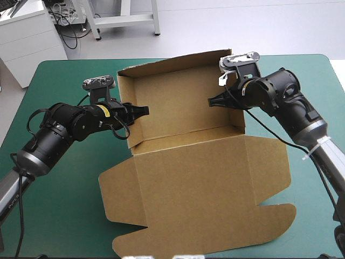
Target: Fold the box
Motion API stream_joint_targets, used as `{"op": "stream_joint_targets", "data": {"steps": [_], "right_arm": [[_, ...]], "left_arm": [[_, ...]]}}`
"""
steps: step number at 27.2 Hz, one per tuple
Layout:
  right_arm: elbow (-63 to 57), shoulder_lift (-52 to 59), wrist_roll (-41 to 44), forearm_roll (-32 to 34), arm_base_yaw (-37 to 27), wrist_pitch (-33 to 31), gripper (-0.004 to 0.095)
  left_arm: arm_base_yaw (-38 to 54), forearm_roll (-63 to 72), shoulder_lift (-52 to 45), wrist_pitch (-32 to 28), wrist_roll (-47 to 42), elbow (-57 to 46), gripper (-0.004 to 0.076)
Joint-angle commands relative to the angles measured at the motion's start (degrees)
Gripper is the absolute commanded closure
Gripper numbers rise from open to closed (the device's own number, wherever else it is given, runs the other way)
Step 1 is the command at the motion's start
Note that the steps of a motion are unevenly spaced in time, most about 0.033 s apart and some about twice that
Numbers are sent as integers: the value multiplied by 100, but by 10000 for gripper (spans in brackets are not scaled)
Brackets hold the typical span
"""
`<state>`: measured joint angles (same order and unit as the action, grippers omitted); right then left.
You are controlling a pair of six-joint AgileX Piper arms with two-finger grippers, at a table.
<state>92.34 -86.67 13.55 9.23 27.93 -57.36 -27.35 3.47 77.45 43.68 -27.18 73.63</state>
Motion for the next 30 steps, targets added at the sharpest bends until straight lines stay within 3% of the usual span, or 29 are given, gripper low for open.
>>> {"op": "stream_joint_targets", "data": {"steps": [1,8,20,24,27,28,30], "right_arm": [[178,280,90,-95,20,400,910],[178,280,286,-83,20,11,912],[178,280,262,-2,20,-139,912],[178,280,262,-15,20,-161,912],[178,280,262,-26,20,-204,912],[178,280,262,-26,20,-243,912],[178,270,262,-26,20,-216,912]], "left_arm": [[-43,254,-162,-445,-22,182,749],[-43,-33,-162,-449,1,193,756],[-43,-156,-151,-534,57,182,754],[-43,-156,-151,-600,239,182,575],[-43,-156,-151,-767,239,182,318],[-43,-144,-151,-889,114,182,181],[-43,-94,-151,-947,37,206,119]]}}
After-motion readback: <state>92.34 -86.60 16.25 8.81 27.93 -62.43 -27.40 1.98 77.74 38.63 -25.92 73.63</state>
